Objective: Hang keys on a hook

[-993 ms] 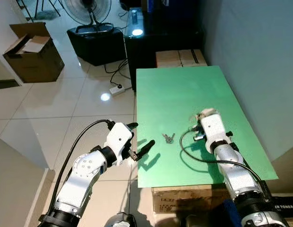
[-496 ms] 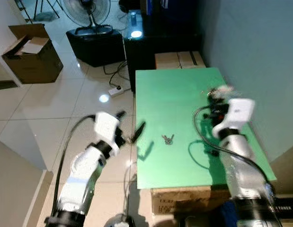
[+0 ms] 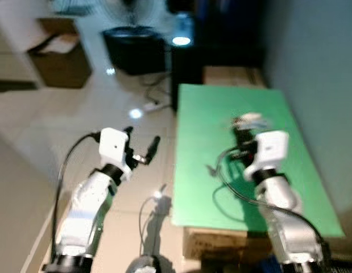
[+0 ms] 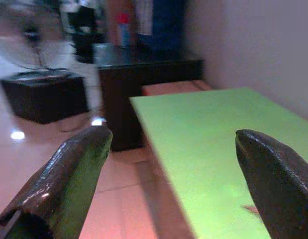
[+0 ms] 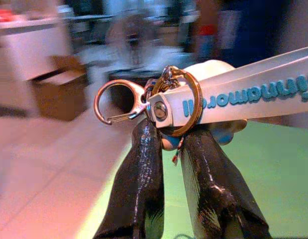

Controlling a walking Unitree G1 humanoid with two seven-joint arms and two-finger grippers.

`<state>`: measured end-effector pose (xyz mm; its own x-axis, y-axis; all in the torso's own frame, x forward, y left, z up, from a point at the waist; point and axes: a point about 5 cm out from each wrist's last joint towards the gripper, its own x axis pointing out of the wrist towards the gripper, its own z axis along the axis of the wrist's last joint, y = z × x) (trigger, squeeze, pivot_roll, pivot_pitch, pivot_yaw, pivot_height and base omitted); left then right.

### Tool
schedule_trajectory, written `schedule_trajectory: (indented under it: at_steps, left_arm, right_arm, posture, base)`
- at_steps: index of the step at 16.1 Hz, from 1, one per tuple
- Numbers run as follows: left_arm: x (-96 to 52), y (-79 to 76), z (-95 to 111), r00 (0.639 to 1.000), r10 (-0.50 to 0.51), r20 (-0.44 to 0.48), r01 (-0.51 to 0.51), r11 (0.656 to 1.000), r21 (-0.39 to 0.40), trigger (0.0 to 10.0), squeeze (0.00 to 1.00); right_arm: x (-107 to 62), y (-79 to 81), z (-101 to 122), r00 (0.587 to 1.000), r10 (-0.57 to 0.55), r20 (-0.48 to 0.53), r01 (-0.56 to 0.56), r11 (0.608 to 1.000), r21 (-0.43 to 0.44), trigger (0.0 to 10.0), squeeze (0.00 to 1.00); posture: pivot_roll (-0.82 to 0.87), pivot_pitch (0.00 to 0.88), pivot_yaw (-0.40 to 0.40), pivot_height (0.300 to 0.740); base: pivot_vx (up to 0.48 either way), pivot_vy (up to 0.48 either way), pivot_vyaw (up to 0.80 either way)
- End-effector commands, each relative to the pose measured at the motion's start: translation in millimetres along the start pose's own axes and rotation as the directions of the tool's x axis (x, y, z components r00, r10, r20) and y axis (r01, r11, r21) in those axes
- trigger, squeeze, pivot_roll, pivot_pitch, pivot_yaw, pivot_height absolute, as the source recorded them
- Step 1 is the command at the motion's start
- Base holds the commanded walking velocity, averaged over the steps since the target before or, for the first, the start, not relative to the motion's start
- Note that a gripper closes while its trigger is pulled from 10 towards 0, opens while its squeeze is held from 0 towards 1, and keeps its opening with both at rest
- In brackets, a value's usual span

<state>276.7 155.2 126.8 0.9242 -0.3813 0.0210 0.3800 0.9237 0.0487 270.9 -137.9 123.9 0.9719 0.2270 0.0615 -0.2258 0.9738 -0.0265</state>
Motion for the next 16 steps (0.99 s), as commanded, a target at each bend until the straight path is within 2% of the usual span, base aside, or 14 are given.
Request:
schedule_trajectory:
  at_steps: [1, 5, 7, 10, 11, 14, 16]
  left_arm:
    - [1.0, 4.5, 7.4, 1.000, 0.011, 0.009, -0.011, 0.999, 0.040, 10.0, 0.00]
    - [1.5, 16.2, 9.3, 0.999, -0.043, -0.027, 0.045, 0.995, 0.086, 10.0, 0.00]
    - [2.1, 16.0, 4.9, 0.996, -0.072, -0.056, 0.077, 0.992, 0.095, 10.0, 0.00]
    - [8.6, 12.0, 2.7, 0.998, -0.036, -0.056, 0.041, 0.995, 0.095, 10.0, 0.00]
    - [7.7, 13.8, 1.9, 0.998, -0.016, -0.054, 0.019, 0.998, 0.065, 10.0, 0.00]
    - [5.9, 18.6, -1.3, 0.997, 0.059, -0.053, -0.058, 0.998, 0.019, 10.0, 0.00]
    - [5.6, 20.5, -1.9, 0.991, 0.118, -0.055, -0.117, 0.993, 0.022, 10.0, 0.00]
  right_arm:
    - [0.3, -1.8, 6.2, 1.000, -0.009, 0.014, 0.009, 1.000, -0.006, 10.0, 0.00]
    - [-0.5, 1.4, 1.5, 0.999, -0.032, -0.002, 0.032, 0.999, 0.020, 10.0, 0.00]
    - [-2.4, -1.8, 1.9, 0.998, -0.061, -0.005, 0.061, 0.998, 0.020, 10.0, 0.00]
    - [-5.3, -8.0, 1.5, 0.994, -0.104, -0.011, 0.105, 0.994, 0.014, 10.0, 0.00]
    - [-2.5, -7.0, 0.3, 0.995, -0.103, -0.018, 0.103, 0.995, 0.011, 10.0, 0.00]
    - [4.6, -2.4, 6.2, 0.999, -0.046, -0.014, 0.046, 0.999, -0.013, 10.0, 0.00]
    - [6.3, -1.6, 7.2, 1.000, -0.024, -0.016, 0.024, 0.999, -0.025, 10.0, 0.00]
  posture:
    - [-0.06, 0.058, 0.057, 0.740]
    - [-0.05, 0.043, 0.083, 0.740]
    - [-0.06, 0.036, 0.114, 0.740]
    - [-0.05, 0.019, 0.101, 0.740]
    - [-0.05, 0.014, 0.088, 0.740]
    - [-0.05, 0.028, 0.045, 0.740]
    - [-0.05, 0.026, 0.039, 0.740]
  base:
    - [0.000, 0.000, 0.80]
    - [0.000, 0.000, 0.80]
    - [0.000, 0.000, 0.80]
    - [0.000, 0.000, 0.80]
    - [0.000, 0.000, 0.80]
    - [0.000, 0.000, 0.80]
    - [0.000, 0.000, 0.80]
